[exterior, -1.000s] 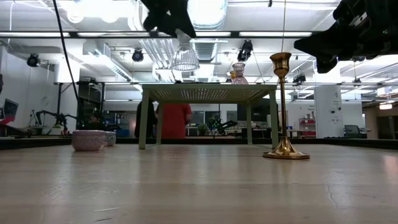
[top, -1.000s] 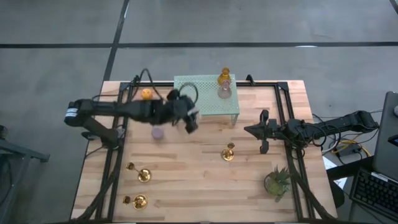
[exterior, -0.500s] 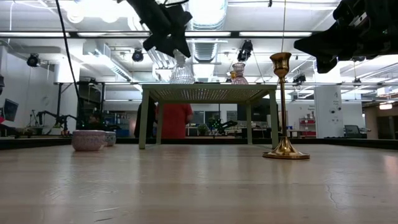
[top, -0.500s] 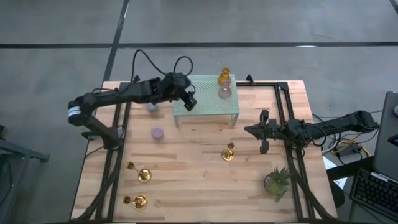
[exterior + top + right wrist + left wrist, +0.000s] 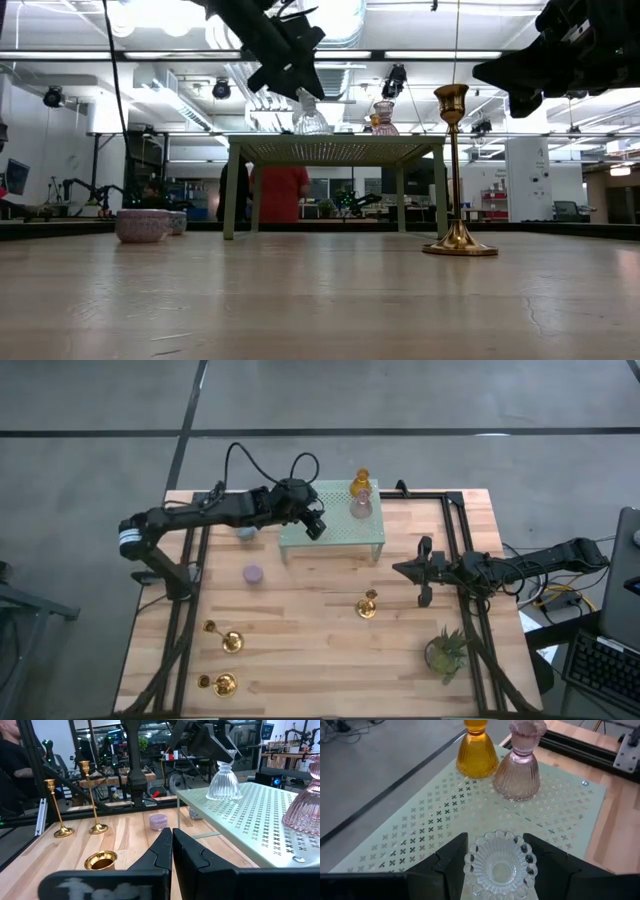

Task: Pick & Place candle stick holders
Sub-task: Put the transparent candle holder on the shelf

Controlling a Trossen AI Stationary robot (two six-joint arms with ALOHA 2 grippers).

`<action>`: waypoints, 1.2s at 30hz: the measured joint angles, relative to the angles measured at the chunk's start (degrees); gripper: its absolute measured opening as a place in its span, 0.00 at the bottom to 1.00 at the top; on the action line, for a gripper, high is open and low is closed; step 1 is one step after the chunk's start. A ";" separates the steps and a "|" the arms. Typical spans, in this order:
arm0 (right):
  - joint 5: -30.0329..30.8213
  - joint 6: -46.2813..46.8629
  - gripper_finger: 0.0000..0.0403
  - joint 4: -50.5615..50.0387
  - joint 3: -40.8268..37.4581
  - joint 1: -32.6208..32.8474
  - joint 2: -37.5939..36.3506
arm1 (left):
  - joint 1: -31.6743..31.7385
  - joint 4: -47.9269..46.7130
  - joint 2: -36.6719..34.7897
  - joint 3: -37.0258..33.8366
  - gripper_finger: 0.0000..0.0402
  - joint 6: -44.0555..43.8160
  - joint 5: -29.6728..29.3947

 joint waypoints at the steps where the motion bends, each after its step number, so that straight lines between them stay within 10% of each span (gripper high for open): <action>1: 0.01 -0.05 0.02 0.02 0.00 0.00 -0.02 | 0.00 -0.09 0.25 0.00 0.47 0.45 0.03; 36: 0.07 -0.06 0.02 0.02 0.00 -0.02 -0.01 | -1.00 3.25 -3.87 1.05 0.72 5.63 1.25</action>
